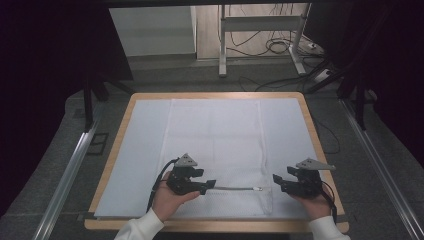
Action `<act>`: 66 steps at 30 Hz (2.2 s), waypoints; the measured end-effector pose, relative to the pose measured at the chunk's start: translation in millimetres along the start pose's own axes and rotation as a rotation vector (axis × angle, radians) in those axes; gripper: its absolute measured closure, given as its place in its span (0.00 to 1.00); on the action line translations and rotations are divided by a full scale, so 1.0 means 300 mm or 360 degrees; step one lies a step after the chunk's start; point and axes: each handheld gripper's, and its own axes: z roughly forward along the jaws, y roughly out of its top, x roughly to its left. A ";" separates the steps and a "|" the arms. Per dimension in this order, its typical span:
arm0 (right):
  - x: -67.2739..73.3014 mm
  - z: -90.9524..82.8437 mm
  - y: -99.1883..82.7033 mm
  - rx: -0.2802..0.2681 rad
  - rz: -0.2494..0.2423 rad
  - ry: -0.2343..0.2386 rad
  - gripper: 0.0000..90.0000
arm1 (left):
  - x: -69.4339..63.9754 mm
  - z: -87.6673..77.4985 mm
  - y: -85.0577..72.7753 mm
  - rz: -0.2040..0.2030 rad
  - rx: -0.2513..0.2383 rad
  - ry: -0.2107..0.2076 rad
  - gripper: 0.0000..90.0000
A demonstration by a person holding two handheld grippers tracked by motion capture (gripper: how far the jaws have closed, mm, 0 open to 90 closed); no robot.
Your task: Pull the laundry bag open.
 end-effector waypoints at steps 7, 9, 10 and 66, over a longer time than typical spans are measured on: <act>0.004 0.000 0.005 -0.0012 -0.0020 -0.0010 0.36 | -0.037 0.023 0.019 0.0027 0.0014 -0.0034 0.42; 0.004 0.000 0.005 -0.0011 -0.0028 -0.0014 0.36 | -0.045 0.024 0.025 0.0038 0.0016 -0.0039 0.42; 0.004 0.001 0.004 -0.0010 -0.0031 -0.0016 0.36 | -0.049 0.026 0.027 0.0041 0.0015 -0.0037 0.42; -0.041 -0.013 -0.006 -0.0023 0.0041 -0.0076 0.36 | -0.151 0.232 0.116 0.0032 0.0154 -0.0161 0.48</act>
